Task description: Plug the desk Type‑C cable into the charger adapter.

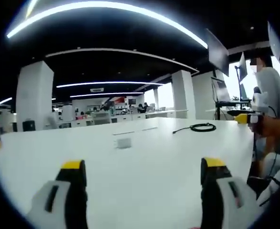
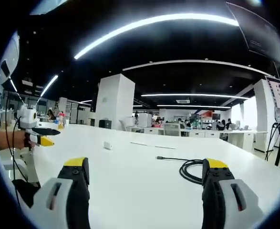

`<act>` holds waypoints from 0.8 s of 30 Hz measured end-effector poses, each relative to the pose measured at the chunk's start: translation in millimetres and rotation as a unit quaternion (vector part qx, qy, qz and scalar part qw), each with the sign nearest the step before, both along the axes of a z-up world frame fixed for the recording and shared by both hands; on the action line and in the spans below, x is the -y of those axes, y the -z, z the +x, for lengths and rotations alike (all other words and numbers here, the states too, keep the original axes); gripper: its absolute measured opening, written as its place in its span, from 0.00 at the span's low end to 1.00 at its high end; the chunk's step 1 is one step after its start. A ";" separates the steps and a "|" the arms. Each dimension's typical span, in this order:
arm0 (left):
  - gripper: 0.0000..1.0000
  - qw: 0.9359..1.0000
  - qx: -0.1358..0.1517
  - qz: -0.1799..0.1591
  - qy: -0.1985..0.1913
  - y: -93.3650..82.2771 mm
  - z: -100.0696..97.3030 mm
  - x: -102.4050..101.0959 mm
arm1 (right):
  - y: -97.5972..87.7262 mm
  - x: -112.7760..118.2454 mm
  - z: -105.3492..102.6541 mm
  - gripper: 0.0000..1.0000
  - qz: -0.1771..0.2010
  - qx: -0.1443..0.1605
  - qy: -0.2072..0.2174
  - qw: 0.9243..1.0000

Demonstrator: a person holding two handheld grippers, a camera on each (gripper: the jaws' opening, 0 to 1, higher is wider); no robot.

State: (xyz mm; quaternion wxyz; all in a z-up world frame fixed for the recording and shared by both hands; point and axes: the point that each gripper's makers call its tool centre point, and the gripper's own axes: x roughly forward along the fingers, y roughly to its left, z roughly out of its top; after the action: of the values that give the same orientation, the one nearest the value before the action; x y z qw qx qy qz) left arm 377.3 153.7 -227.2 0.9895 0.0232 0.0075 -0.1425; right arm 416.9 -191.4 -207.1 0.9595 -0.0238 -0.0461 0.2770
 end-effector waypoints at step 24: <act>1.00 1.000 0.008 0.007 -0.001 -8.1 14.0 -6.7 | -0.7 15.0 4.0 1.00 0.013 0.007 0.024 1.000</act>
State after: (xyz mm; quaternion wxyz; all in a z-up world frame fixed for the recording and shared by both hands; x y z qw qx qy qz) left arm 391.3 160.3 -219.2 0.9896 0.0309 0.0002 -0.1407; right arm 420.9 -206.4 -206.4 0.9658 -0.0145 -0.0558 0.2528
